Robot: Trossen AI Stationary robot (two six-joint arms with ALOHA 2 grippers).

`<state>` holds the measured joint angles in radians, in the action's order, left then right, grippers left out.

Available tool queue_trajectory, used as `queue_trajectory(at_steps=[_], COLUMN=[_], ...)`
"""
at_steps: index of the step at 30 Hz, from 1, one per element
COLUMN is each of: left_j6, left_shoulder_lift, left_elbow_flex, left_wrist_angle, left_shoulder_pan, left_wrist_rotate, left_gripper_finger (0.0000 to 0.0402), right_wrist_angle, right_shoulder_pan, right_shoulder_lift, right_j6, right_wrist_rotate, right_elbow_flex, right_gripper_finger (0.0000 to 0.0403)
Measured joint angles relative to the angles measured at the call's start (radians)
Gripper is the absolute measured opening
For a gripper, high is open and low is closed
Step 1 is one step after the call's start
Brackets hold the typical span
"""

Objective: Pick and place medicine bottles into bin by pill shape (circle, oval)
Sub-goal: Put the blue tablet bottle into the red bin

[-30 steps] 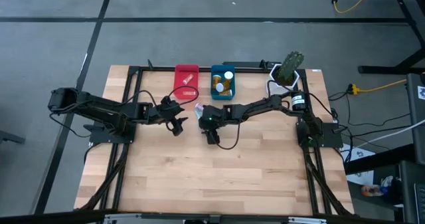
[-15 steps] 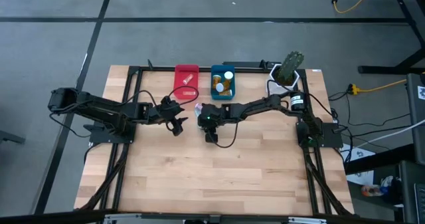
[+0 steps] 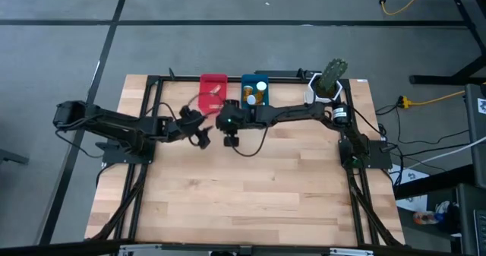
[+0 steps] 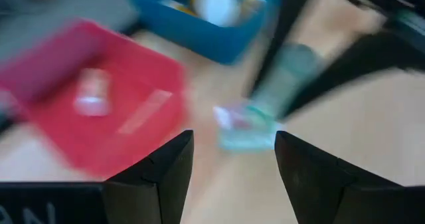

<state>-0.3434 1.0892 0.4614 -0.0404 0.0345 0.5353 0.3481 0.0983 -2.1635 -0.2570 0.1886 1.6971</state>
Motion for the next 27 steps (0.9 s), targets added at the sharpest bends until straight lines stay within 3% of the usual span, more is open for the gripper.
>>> queue_trajectory(at_steps=[5, 10, 15, 20, 27], left_j6=[-0.052, -0.062, -0.043, -0.050, -0.070], left_shoulder_lift=[-0.098, -0.162, -0.199, -0.239, -0.254], left_elbow_flex=[0.000, 0.000, 0.000, 0.000, 0.000], left_wrist_angle=[-0.068, -0.105, -0.111, -0.198, -0.266], left_shoulder_pan=[-0.002, -0.033, -0.045, -0.009, 0.067], left_wrist_rotate=[0.170, 0.162, 0.166, 0.225, 0.201], left_gripper_finger=[0.0206, 0.0206, 0.0206, 0.0206, 0.0206], right_wrist_angle=[0.009, -0.003, -0.132, -0.216, -0.278], right_shoulder_pan=[0.036, 0.110, 0.181, 0.223, 0.232], right_shoulder_lift=[0.001, 0.001, 0.002, 0.002, 0.002], right_j6=[-0.017, -0.039, -0.033, 0.001, 0.043], right_wrist_rotate=[-0.003, -0.109, -0.220, -0.332, -0.359], right_elbow_flex=[0.024, 0.024, 0.024, 0.024, 0.024], right_gripper_finger=[0.0103, 0.0103, 0.0103, 0.0103, 0.0103])
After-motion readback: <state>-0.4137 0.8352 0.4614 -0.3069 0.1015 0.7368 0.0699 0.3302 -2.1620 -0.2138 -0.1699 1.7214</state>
